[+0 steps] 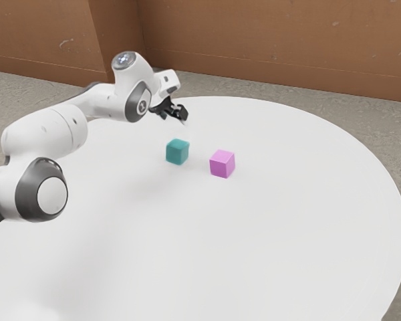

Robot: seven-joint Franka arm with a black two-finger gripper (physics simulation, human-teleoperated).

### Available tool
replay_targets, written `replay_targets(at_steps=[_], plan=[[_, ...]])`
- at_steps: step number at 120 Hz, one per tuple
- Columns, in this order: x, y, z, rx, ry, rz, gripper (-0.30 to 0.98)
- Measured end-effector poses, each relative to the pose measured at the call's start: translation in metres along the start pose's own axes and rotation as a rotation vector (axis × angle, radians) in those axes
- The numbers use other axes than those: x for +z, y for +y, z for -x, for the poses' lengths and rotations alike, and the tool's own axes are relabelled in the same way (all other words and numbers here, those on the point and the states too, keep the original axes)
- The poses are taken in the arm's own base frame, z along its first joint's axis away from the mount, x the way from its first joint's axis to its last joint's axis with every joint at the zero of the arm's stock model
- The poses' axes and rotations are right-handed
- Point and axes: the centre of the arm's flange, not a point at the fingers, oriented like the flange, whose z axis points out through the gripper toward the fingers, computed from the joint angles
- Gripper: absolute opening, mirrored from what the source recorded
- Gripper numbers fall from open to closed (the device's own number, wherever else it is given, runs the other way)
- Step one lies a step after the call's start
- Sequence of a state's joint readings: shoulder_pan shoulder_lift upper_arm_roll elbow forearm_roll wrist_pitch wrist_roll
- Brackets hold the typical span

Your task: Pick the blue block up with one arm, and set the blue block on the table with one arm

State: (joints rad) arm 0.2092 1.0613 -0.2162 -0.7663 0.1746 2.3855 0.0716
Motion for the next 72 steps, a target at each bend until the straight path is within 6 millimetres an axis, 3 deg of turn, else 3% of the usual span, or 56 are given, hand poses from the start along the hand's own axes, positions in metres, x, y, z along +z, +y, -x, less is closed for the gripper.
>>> replay_targets(at_steps=[34,43,46,51,55,61,67,72], plan=[[0.014,-0.006,0.014,-0.037,-0.041,0.065,0.63],[-0.002,-0.007,0.007,-0.029,-0.055,0.067,0.64],[-0.039,-0.010,-0.005,-0.013,-0.073,0.045,0.64],[-0.138,-0.015,-0.017,0.019,-0.121,-0.015,0.65],[-0.240,-0.025,-0.006,0.025,-0.157,-0.092,0.65],[-0.343,-0.046,0.010,-0.002,-0.193,-0.170,0.65],[-0.406,-0.052,0.014,-0.017,-0.206,-0.210,0.66],[-0.432,-0.049,0.017,-0.018,-0.234,-0.223,0.66]])
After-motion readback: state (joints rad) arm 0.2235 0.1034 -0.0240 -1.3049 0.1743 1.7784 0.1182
